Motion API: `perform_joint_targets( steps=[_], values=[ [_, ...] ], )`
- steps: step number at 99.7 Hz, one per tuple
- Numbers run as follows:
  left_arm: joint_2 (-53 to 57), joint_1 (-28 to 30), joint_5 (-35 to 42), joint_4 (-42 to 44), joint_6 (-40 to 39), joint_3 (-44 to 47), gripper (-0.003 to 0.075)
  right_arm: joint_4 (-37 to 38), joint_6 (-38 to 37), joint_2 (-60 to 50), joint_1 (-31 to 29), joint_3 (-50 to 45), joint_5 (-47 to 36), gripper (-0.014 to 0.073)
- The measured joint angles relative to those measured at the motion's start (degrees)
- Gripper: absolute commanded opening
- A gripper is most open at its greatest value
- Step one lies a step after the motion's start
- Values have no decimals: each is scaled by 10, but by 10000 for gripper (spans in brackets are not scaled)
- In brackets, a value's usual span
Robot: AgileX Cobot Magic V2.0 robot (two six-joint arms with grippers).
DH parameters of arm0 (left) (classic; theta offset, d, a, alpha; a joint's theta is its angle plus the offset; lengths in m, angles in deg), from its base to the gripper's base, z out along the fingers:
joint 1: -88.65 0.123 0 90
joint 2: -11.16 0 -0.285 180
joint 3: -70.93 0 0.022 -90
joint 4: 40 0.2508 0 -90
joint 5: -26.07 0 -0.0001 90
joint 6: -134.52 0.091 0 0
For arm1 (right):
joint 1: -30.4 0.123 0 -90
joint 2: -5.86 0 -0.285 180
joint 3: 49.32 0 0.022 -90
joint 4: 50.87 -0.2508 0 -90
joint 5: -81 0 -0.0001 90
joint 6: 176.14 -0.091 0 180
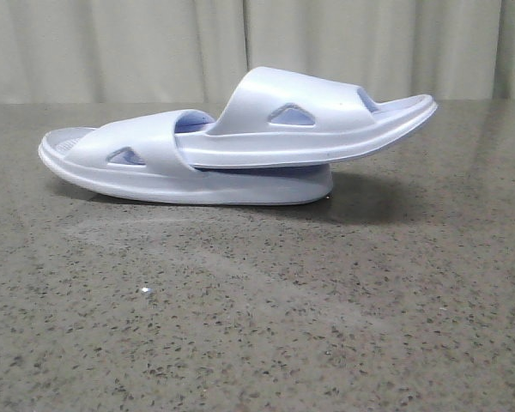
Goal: Insert blue slippers together front up
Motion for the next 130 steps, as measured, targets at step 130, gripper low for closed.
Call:
perform_joint_targets(
  steps=[130],
  values=[
    [0, 0, 0, 0, 0, 0, 15, 599, -416, -186, -173, -114, -23, -79]
  ],
)
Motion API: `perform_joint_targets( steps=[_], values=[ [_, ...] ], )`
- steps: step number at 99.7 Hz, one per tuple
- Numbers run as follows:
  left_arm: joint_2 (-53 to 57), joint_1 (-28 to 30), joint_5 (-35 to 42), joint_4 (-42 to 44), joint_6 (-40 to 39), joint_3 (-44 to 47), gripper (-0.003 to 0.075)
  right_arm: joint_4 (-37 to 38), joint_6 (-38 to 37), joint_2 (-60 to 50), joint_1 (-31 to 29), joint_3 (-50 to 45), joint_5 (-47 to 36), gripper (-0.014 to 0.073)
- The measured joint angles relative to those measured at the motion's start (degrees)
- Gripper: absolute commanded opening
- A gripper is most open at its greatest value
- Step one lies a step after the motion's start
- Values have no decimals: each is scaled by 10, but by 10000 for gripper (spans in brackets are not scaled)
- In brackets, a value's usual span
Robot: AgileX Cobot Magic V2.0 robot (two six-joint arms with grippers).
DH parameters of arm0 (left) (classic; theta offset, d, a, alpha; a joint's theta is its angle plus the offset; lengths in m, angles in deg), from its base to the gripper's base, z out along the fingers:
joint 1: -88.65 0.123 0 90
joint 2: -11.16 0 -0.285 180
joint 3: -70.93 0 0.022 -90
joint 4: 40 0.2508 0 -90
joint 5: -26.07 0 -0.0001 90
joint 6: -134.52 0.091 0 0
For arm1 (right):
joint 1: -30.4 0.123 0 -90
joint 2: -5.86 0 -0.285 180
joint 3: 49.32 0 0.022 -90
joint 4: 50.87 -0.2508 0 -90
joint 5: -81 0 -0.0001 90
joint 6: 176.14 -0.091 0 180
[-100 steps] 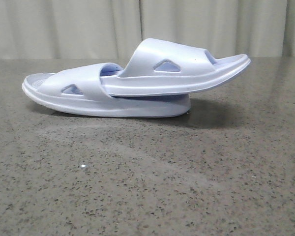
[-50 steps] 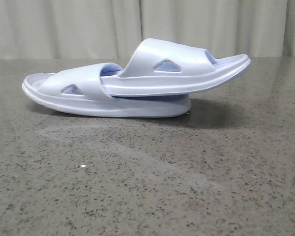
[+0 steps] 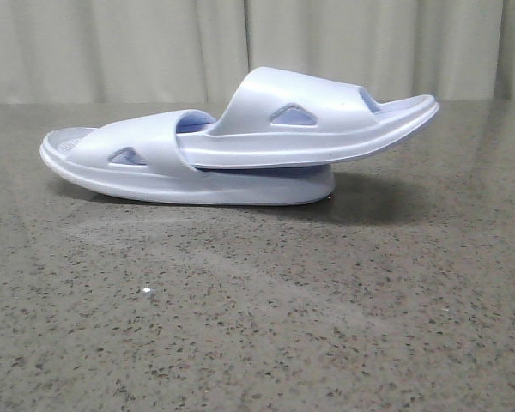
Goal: Insert blue slippers together front up
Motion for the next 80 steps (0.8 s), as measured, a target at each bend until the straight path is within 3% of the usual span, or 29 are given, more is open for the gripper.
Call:
perform_joint_targets(
  steps=[25, 80],
  values=[
    [0, 0, 0, 0, 0, 0, 15, 15, -2, -21, -8, 0, 70, -79],
    [0, 0, 0, 0, 0, 0, 15, 14, -4, -21, -8, 0, 79, -79]
  ],
)
